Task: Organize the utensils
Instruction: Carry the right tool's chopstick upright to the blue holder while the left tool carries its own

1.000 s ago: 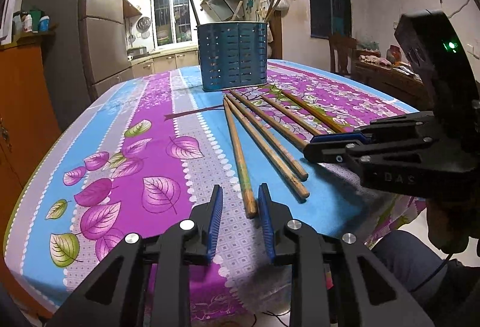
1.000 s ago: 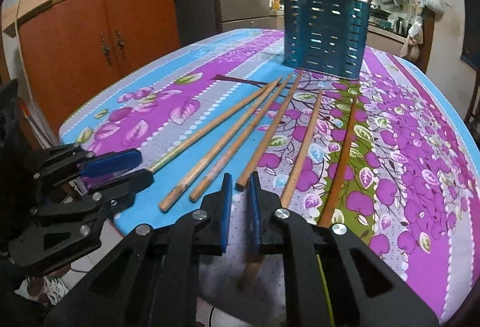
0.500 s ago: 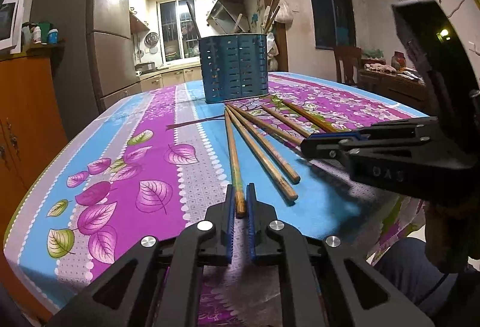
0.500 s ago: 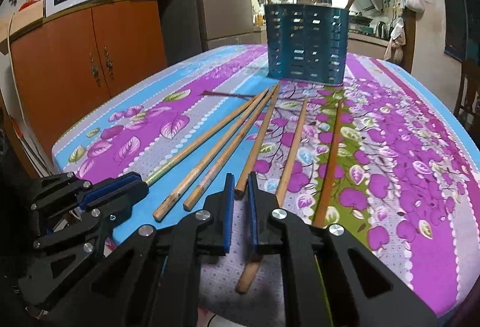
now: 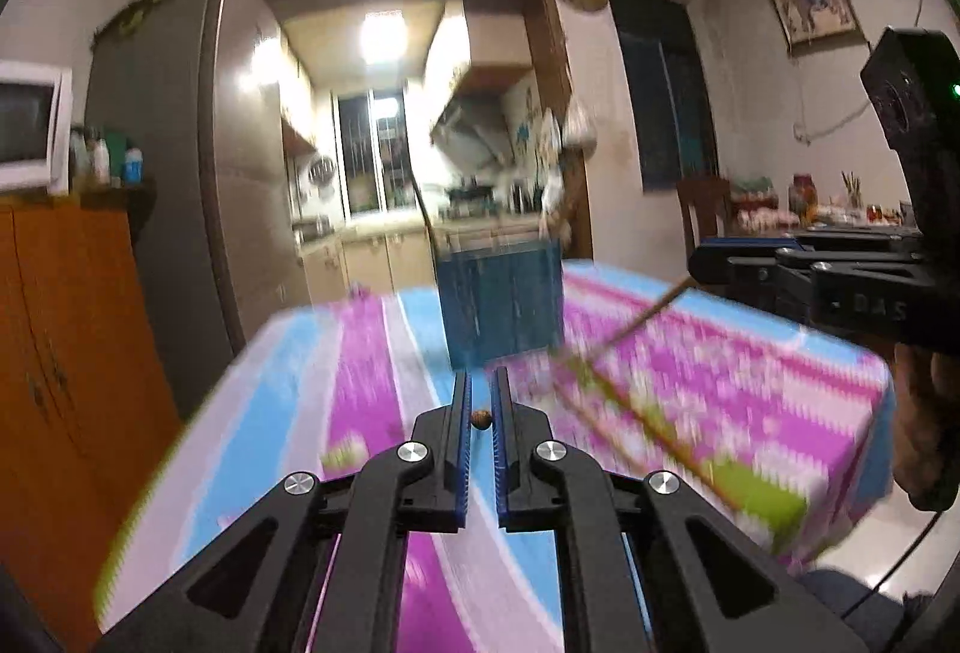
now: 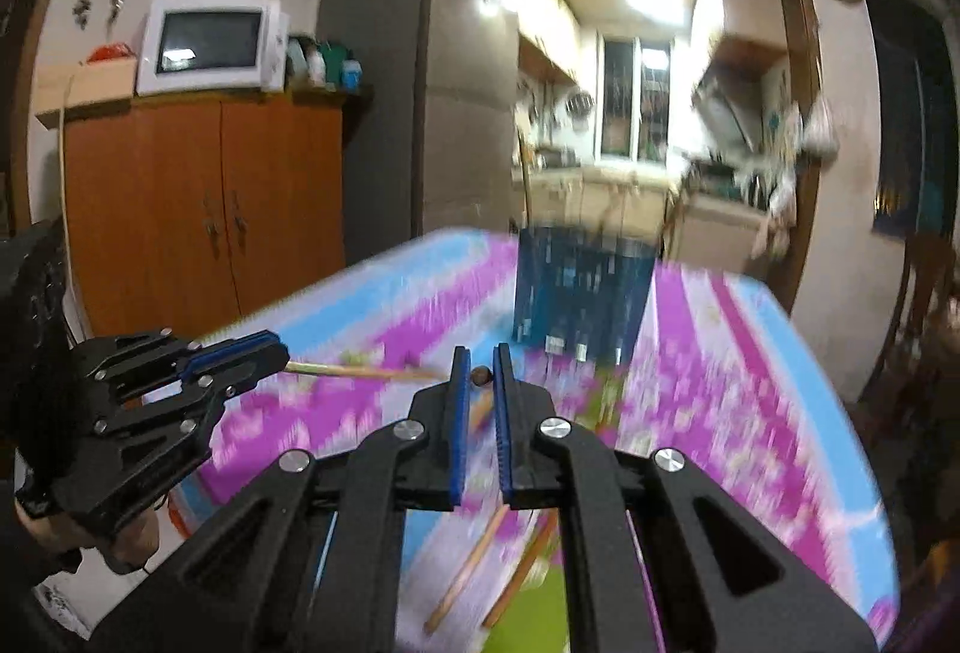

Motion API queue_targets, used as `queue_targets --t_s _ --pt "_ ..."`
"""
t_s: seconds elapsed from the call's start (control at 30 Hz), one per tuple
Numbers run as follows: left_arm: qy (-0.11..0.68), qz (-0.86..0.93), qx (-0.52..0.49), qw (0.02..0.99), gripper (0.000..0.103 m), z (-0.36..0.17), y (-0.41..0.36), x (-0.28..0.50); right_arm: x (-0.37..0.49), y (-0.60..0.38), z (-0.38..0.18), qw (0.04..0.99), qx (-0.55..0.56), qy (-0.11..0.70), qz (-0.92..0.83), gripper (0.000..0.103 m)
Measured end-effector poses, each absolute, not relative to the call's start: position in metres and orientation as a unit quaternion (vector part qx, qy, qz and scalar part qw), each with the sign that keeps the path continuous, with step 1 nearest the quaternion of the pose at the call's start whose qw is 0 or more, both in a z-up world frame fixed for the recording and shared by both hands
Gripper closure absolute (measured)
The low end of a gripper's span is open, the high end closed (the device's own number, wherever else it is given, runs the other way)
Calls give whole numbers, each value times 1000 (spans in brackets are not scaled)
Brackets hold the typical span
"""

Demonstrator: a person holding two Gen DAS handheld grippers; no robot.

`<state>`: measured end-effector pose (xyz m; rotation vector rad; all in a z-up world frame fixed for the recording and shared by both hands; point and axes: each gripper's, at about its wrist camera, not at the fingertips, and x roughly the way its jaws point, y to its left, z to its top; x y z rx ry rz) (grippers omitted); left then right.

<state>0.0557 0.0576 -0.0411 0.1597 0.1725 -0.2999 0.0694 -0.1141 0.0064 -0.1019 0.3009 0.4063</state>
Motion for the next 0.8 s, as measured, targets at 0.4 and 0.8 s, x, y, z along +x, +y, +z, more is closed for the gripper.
queue_targets --t_s 0.4,0.8 --pt "96 -182 59 977 96 53 44 137 145 -112 63 957 -70 156 233 97" --pt "104 -190 49 975 96 93 39 171 185 -124 81 953 -52 185 235 97"
